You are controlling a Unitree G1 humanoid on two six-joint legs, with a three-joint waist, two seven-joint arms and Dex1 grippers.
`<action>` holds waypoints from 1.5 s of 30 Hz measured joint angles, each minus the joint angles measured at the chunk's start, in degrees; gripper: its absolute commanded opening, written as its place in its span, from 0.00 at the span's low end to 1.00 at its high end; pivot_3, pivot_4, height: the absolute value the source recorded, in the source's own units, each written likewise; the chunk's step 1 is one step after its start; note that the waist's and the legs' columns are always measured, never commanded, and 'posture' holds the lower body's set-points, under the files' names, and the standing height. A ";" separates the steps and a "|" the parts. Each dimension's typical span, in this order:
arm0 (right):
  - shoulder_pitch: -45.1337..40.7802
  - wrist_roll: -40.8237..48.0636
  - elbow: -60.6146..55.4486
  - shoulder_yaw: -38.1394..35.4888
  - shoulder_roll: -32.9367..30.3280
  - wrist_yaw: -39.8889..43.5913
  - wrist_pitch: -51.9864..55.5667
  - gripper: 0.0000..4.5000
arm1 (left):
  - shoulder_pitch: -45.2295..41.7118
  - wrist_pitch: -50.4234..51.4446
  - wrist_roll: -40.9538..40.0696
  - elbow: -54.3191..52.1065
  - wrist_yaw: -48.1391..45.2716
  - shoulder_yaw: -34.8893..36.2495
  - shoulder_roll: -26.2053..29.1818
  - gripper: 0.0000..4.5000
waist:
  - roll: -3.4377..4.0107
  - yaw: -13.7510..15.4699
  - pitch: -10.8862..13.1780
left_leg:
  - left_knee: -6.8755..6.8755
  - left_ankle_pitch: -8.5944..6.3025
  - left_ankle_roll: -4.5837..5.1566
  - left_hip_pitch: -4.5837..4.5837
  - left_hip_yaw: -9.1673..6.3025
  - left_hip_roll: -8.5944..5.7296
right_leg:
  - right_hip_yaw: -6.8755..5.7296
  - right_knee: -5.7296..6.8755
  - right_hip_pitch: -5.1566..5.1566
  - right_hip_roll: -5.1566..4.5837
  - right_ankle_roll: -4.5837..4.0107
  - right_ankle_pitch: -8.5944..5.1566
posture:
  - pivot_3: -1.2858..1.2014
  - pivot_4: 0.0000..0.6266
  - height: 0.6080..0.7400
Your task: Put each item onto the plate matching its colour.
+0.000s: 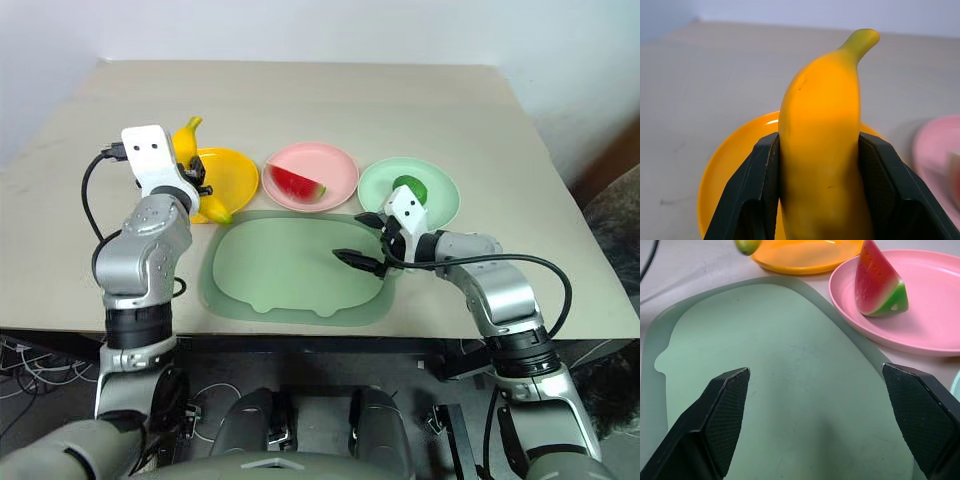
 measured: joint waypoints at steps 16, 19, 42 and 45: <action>0.16 -1.85 0.67 0.03 0.48 -2.80 -1.70 1.00 | -5.57 -11.38 -0.38 19.82 -1.90 4.11 1.62 0.86 | -0.01 -0.05 0.01 | 0.01 0.01 -0.01 0.00 0.05 0.00 | 0.00 0.02 -0.01 0.01 0.01 0.00 | 0.52 0.24 0.66; 0.37 -1.85 0.67 0.03 0.48 -3.19 -1.69 1.00 | -5.56 -11.42 -0.37 19.81 -2.50 3.75 1.51 0.99 | -0.01 -0.07 0.01 | 0.01 0.01 -0.01 0.00 0.06 0.00 | 0.00 0.03 -0.01 0.01 0.01 0.00 | 0.52 0.24 0.66; 5.33 4.60 -5.00 -5.05 4.80 -8.08 0.70 1.00 | 30.55 -32.42 -19.07 -13.64 -49.84 -4.21 13.52 0.99 | 0.02 -0.35 -0.01 | 0.00 0.02 -0.05 0.00 0.07 0.10 | 0.07 0.07 -0.12 0.05 -0.01 -0.01 | 0.52 0.24 0.66; 7.15 5.59 -7.47 -5.51 5.90 -9.21 0.91 1.00 | 33.23 -31.95 -23.22 -16.04 -53.22 -0.85 17.36 0.99 | 0.02 -0.11 -0.01 | 0.01 0.01 -0.04 0.01 0.04 0.08 | 0.07 0.06 -0.08 0.03 -0.01 -0.01 | 0.52 0.24 0.66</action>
